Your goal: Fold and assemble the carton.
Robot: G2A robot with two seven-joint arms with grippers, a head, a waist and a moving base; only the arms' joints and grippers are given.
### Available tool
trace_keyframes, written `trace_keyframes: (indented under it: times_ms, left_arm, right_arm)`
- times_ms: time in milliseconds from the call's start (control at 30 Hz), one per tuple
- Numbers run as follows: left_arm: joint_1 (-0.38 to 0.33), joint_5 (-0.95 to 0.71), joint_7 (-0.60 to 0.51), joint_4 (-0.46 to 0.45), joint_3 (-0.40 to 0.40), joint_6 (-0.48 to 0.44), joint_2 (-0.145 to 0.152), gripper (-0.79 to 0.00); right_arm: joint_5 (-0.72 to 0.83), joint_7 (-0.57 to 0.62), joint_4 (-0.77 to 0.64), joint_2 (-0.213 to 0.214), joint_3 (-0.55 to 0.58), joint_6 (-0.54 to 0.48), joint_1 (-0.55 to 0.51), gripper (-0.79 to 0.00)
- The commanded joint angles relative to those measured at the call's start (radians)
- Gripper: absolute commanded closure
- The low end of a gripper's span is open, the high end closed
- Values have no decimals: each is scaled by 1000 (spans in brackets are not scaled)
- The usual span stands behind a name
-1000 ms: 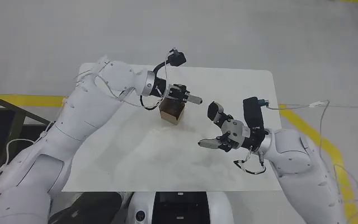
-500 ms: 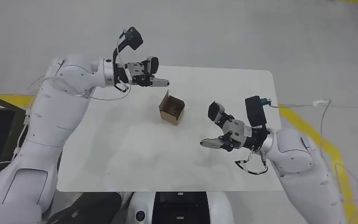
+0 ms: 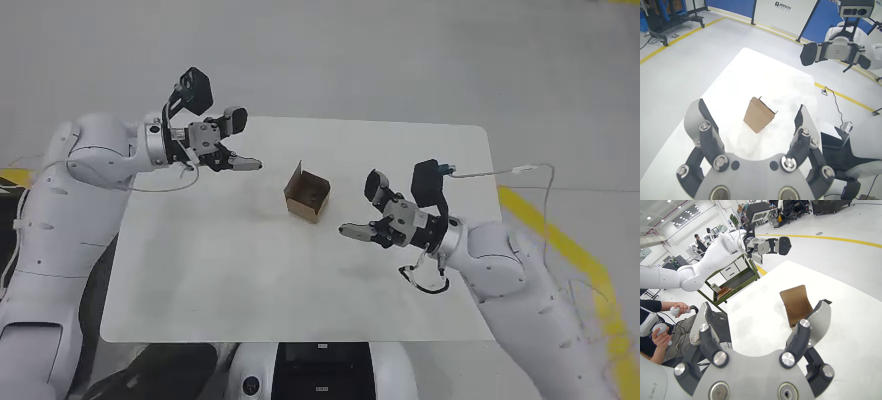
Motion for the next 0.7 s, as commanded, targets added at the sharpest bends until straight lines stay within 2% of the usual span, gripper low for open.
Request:
trace_keyframes:
  times_ms: [0,133,300,500,667]
  left_arm:
    - [8,-14,3,2,-9,-3,17,-785]
    - [24,-38,3,-16,-23,-3,52,-785]
    - [36,-120,3,-29,-18,-3,85,-785]
    - [36,-120,3,-29,-18,-3,85,-785]
    - [36,-120,3,-29,-18,-3,85,-785]
  right_arm:
    - [-42,-44,19,-5,-12,28,5,-785]
    - [-133,-137,51,-16,-45,70,16,-785]
    - [-325,-172,75,-30,-108,158,46,-785]
    - [-420,-166,109,-57,-213,243,97,-785]
    - [-424,-168,111,-59,-220,250,101,-785]
